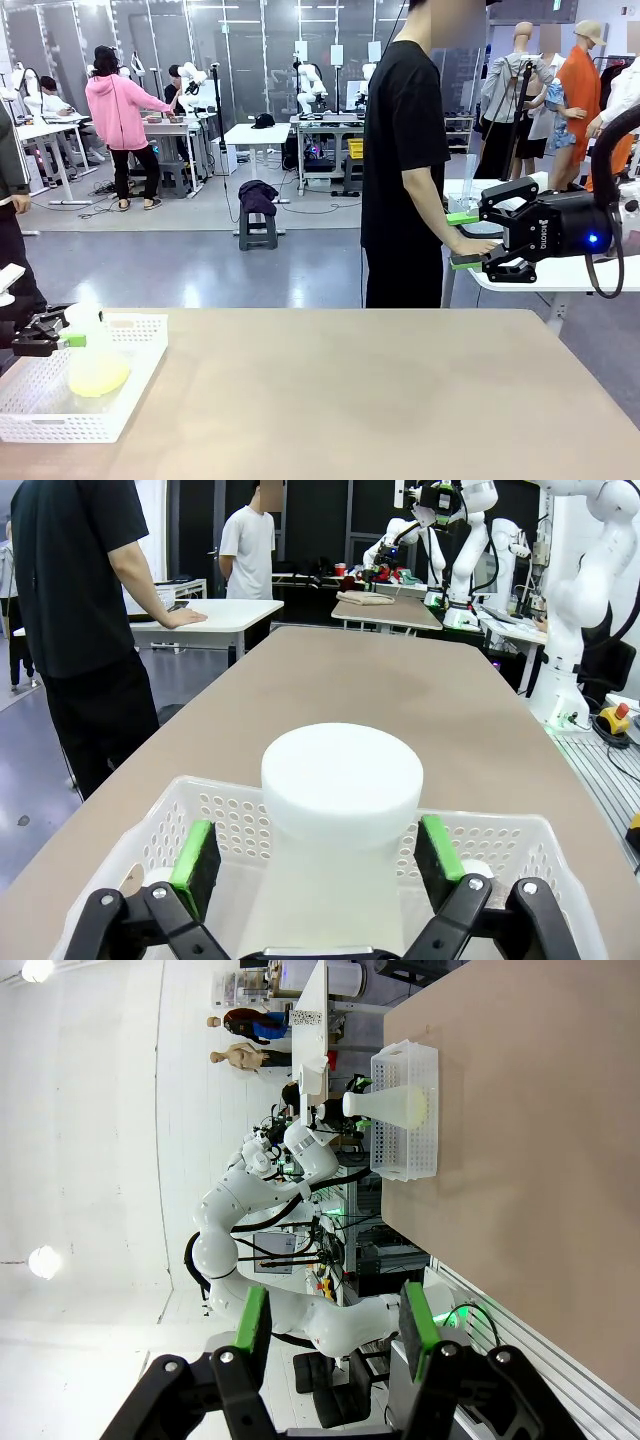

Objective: Prepare the solutions needed for the experiment.
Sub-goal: When the human places the Big flask in the center of the table, pick up the Big flask and place it in the left Organizing basket.

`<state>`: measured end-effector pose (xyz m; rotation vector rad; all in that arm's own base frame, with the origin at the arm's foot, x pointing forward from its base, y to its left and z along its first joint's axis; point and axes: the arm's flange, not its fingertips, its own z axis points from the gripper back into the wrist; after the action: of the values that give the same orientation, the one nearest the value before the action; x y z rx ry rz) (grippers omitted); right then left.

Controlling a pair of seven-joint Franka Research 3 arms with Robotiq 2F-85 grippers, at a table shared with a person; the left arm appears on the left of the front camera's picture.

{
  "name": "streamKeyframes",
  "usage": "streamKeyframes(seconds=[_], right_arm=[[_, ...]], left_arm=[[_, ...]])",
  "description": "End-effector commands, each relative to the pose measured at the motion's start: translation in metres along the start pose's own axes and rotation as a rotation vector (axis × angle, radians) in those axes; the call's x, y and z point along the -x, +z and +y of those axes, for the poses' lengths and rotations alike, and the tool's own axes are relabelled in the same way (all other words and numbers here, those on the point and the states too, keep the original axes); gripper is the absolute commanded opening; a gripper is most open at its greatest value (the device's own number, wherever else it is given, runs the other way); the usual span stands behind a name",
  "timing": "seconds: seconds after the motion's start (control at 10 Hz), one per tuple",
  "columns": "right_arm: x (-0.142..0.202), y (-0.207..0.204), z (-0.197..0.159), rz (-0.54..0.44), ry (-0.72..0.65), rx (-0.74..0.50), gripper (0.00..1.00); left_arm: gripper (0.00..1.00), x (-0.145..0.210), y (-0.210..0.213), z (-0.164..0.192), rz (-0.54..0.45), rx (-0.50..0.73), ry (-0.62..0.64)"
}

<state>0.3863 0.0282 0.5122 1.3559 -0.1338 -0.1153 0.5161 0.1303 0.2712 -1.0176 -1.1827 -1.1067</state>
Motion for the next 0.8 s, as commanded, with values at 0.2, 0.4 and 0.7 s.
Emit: streamKeyframes(seconds=[0.2, 0.4, 0.7], right_arm=[[0.0, 0.0, 0.0, 0.0, 0.005, -0.006, 0.66], [0.0, 0.0, 0.0, 0.0, 0.005, -0.006, 0.66], [0.0, 0.0, 0.0, 0.0, 0.005, -0.006, 0.66]], left_arm=[[1.0, -0.001, 0.0, 0.0, -0.006, 0.001, -0.004], [1.0, -0.001, 0.0, 0.0, -0.006, 0.001, -0.004], [1.0, -0.003, 0.016, -0.005, 0.019, -0.027, -0.01]])
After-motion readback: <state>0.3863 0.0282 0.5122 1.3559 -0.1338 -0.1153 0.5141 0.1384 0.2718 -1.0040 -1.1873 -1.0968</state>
